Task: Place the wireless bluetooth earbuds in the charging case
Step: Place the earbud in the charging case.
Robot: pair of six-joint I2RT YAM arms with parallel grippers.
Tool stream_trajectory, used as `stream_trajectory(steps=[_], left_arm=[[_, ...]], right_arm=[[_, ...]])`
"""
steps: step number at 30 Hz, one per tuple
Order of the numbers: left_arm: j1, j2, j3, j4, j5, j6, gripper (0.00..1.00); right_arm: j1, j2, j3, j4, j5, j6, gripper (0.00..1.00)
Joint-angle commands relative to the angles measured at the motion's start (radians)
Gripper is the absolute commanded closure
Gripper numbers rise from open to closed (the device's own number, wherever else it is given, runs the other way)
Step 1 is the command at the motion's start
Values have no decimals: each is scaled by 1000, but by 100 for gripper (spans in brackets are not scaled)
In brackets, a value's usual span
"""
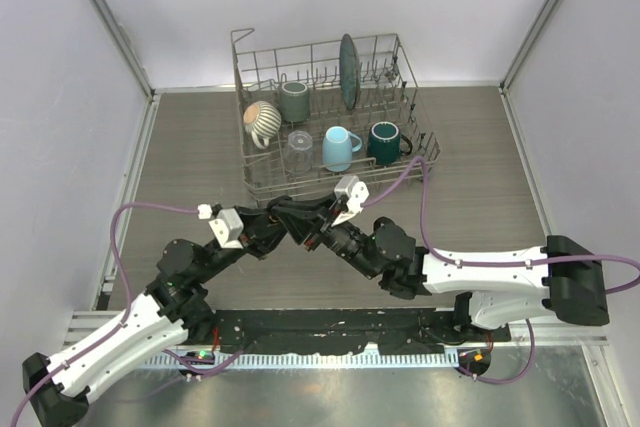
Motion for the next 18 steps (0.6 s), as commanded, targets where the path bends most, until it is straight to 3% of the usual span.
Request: stream_trajectory(steps=[1, 11, 18], left_arm=[[-1, -31, 54, 108, -20, 7, 100], [-1, -33, 54, 114, -31, 12, 100], [-1, -25, 52, 119, -29, 12, 100]], right_arm=[[11, -25, 51, -179, 73, -27, 98], [12, -39, 77, -241, 113, 3, 96], [12, -36, 102, -270, 108, 19, 82]])
